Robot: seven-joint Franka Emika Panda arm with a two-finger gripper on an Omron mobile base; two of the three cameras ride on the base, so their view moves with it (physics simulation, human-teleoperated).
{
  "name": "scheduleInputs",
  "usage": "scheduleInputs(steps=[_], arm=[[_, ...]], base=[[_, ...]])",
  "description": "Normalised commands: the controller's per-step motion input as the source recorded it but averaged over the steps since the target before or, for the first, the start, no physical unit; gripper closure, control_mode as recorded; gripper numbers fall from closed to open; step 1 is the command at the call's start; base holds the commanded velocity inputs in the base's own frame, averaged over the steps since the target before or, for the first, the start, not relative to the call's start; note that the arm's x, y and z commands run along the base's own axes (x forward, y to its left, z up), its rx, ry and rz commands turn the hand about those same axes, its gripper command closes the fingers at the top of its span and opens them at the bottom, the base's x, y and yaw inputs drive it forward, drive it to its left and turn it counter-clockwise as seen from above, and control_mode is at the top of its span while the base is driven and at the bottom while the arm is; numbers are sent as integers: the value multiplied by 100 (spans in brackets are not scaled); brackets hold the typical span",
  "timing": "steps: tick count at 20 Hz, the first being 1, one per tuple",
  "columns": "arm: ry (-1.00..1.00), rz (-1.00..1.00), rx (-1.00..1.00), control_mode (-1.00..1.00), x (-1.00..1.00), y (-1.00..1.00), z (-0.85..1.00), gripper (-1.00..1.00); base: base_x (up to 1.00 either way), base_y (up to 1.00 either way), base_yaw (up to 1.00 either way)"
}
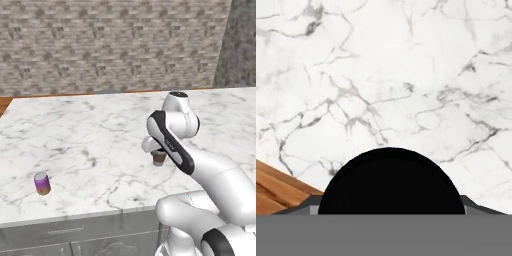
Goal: Move the drinks to the dining counter.
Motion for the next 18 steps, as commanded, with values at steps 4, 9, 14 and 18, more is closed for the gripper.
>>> scheduleInputs(steps=[4,9,14,18], arm=[[0,0,-1,-100,18,2,-26,100],[3,-1,-4,-100,23,13,-24,100],[1,-2,-5,-100,19,15,-25,100],[0,0,-1,-100,14,6,-24,100]], base=[[0,0,0],[0,0,0],[0,0,0],[0,0,0]])
